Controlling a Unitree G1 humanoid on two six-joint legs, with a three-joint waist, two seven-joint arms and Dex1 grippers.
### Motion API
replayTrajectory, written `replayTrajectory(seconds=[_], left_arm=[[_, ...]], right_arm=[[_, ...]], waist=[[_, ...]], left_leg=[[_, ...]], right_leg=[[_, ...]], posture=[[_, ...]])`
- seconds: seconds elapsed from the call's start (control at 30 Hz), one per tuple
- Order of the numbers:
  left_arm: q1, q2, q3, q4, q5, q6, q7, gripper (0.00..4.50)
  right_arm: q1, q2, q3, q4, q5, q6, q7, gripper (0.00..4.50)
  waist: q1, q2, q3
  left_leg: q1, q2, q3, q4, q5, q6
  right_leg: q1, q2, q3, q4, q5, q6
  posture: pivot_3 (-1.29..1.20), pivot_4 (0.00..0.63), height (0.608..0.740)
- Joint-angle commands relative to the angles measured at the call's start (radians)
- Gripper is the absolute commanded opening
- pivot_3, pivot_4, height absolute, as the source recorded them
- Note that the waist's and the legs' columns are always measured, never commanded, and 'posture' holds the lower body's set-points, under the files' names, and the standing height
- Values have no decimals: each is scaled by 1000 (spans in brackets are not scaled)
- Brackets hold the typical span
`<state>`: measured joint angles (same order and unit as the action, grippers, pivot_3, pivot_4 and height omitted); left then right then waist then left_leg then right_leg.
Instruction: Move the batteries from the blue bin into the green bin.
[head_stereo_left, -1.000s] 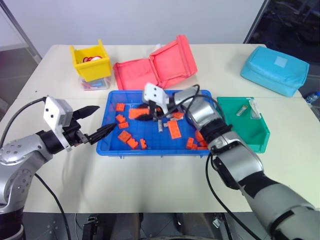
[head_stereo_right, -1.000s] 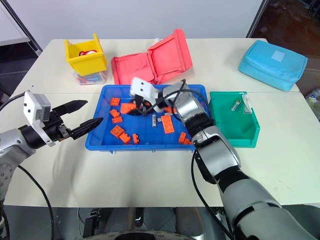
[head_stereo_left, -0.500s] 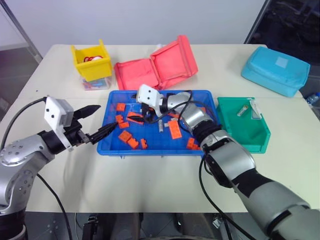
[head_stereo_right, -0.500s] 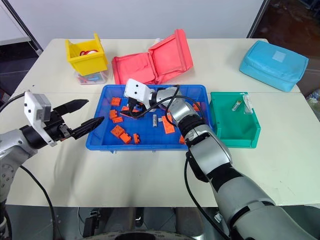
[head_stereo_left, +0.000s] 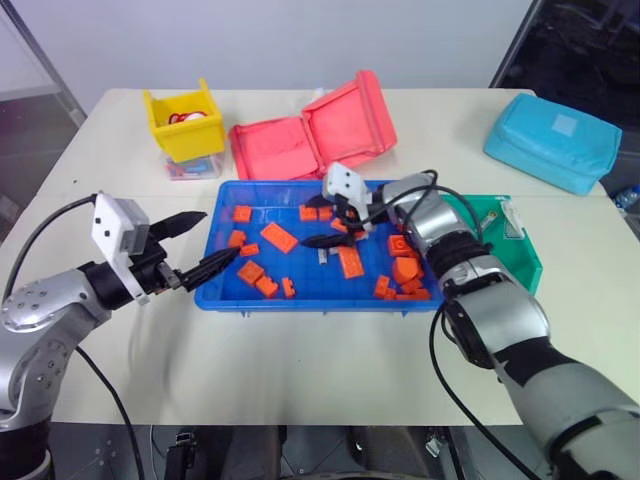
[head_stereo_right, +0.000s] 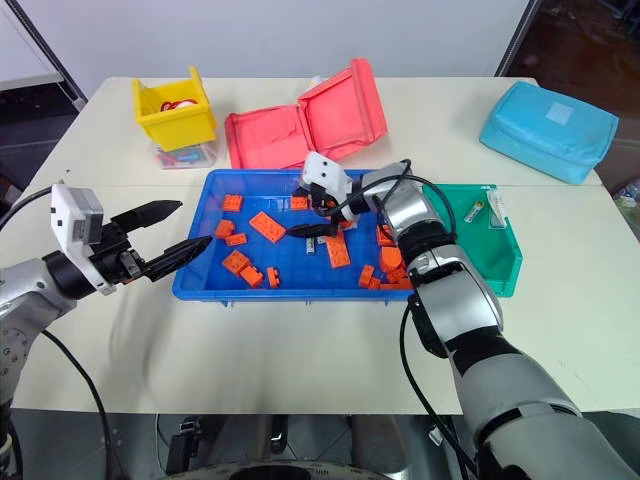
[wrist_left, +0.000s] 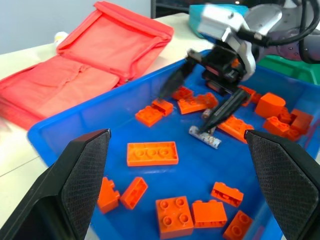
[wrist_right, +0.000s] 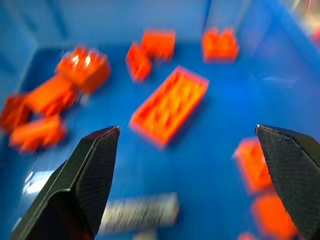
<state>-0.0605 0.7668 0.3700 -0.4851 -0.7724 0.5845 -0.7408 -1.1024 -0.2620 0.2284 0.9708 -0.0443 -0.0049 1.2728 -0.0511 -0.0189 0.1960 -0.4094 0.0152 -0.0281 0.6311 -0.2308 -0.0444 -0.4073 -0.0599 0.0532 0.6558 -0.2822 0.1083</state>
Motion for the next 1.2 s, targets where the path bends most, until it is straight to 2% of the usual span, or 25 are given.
replayTrajectory(seconds=[0.03,0.83,1.0,1.2], left_arm=[[-21,20,12,-11,-7,-1,-12,4500],[-5,12,22,-27,-2,2,6,4500],[-2,11,22,-27,1,-3,9,4500],[-5,11,21,-21,5,-7,8,4500]], right_arm=[[5,-14,5,-79,13,27,49,4460],[27,18,58,62,-73,-57,3,4460],[20,21,57,78,-80,-72,0,2233],[10,26,52,81,-82,-78,-8,2239]], waist=[[-5,0,0],[-18,0,0],[-18,0,0],[-18,0,0]], left_leg=[[0,0,0,0,0,0],[0,0,0,0,0,0],[1,0,0,0,0,0],[1,0,0,1,0,0]], right_leg=[[0,0,0,0,0,0],[1,0,0,0,0,0],[1,0,0,0,0,0],[2,0,0,0,0,0]], posture=[[0,150,740],[0,150,740],[0,150,740],[0,150,740]])
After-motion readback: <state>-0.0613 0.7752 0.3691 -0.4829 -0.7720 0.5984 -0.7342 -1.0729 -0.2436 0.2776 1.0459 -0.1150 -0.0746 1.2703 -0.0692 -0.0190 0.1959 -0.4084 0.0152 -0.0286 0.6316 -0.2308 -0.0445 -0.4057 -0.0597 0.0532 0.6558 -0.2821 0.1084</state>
